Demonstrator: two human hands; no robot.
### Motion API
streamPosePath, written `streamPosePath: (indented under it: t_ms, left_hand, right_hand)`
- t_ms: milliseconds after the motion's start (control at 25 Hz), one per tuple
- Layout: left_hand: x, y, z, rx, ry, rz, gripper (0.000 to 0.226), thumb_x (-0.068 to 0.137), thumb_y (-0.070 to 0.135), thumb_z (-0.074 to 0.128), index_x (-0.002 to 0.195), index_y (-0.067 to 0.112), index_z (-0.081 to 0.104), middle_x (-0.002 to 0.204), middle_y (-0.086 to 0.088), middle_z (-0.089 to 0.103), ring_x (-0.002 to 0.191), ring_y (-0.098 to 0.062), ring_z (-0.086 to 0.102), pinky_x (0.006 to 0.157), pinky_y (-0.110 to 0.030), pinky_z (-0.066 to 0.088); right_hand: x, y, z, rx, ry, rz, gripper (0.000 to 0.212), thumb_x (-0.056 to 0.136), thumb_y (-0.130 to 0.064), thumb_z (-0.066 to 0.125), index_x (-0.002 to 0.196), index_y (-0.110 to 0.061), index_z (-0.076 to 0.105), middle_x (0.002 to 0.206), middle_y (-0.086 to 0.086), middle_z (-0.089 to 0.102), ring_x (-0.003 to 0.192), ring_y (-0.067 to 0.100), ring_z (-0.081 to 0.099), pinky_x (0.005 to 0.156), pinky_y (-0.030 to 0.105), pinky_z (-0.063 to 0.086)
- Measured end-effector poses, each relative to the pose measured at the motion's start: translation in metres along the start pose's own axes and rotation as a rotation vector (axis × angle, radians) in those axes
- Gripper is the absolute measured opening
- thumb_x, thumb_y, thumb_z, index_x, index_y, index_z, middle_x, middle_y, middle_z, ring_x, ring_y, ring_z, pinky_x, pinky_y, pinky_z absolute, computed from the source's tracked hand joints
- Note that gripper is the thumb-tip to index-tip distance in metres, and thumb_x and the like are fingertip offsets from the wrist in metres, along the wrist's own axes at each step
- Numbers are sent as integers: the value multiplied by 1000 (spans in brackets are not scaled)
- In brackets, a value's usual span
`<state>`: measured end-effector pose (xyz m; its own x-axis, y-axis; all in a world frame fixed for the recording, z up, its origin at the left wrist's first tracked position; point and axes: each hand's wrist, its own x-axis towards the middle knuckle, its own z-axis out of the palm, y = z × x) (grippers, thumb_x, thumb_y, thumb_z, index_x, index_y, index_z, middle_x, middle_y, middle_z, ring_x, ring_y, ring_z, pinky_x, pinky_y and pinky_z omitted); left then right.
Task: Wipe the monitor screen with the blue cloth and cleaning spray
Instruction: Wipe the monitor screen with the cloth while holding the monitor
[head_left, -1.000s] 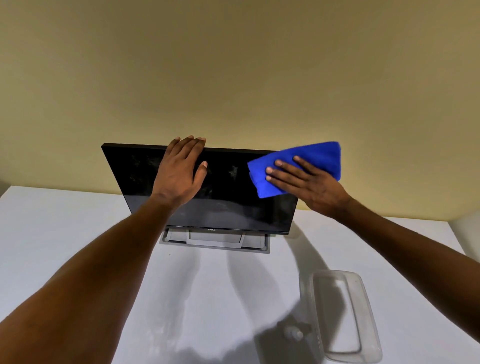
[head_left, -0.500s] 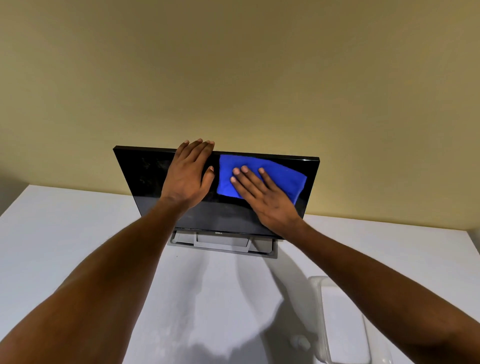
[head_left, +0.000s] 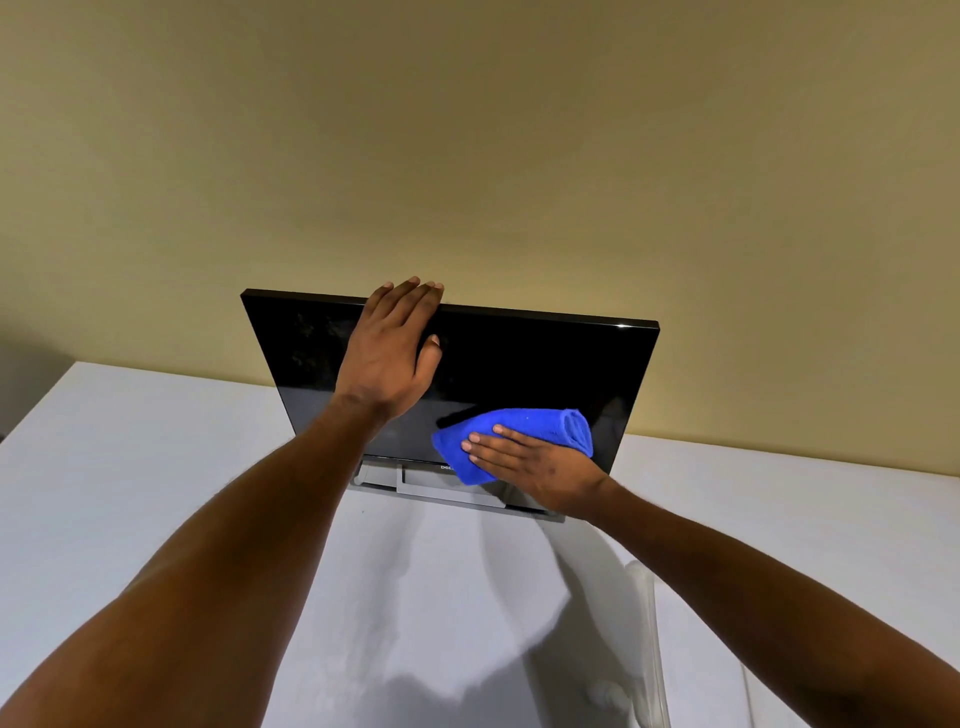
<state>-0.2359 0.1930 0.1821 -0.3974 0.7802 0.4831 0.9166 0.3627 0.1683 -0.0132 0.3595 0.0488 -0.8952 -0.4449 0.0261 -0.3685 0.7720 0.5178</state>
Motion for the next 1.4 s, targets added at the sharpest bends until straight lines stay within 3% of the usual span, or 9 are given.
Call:
streamPosePath:
  t_ms: [80,240,320,400,520,720,1040,1200,1400]
  left_hand:
    - [0,0,-1,-3,-11,-4,62,96,28,45,155,9,46,156,-10,53,151,-27,41,129,-46,23]
    - [0,0,-2,5,-30,-9,62,97,29,45,156,11,44,157,-9,52,152,-26,39,131,-44,20]
    - [0,1,-3,10,-43,-10,63,97,31,43,157,11,43,158,-9,51,152,-26,38,131,-42,18]
    - [1,2,-3,15,-48,-12,63,97,32,43,157,11,42,158,-9,51,152,-26,38,132,-42,18]
    - [0,2,-4,16,-52,-17,63,98,33,43,157,12,42,158,-8,51,153,-25,37,132,-43,18]
    - [0,2,-5,19,-67,-22,64,98,33,42,158,12,41,160,-8,49,154,-24,35,133,-42,15]
    - [-1,2,-5,19,-43,-2,64,97,32,43,157,10,42,158,-9,51,153,-25,37,132,-45,16]
    - [1,0,-2,14,-20,9,63,96,30,45,156,9,45,157,-10,53,152,-27,40,131,-46,19]
    - [0,-3,0,18,-10,18,64,95,30,45,155,9,46,156,-10,54,152,-27,41,131,-47,20]
  right_hand:
    - [-22,-2,8,-40,-8,-61,68,98,3,14,164,-8,25,173,7,19,159,23,12,131,44,-3]
    - [-74,2,16,-69,-34,-101,63,99,1,28,159,-11,39,170,5,29,160,24,5,130,44,-11]
    - [-99,9,12,-118,-70,-122,62,97,-5,39,159,-11,40,170,4,29,160,26,0,130,45,-13]
    - [-116,19,4,-157,-112,-126,67,94,-8,48,160,-11,37,171,5,24,159,24,10,129,48,-14]
    - [-124,39,-12,-181,-82,-78,67,98,-5,40,163,-8,27,174,7,13,159,24,15,129,49,-9]
    - [-111,82,-57,-121,5,215,70,97,3,26,166,-6,14,175,8,11,161,26,15,129,48,17]
    - [-41,62,-64,-48,184,733,80,92,4,38,166,-5,9,173,12,2,161,31,0,130,54,-2]
    - [-2,37,-51,47,158,607,83,90,0,39,166,-5,7,174,10,-2,161,29,-10,130,51,-5]
    - [6,12,-32,21,43,297,72,96,3,20,166,-4,3,175,11,-2,162,28,2,131,48,9]
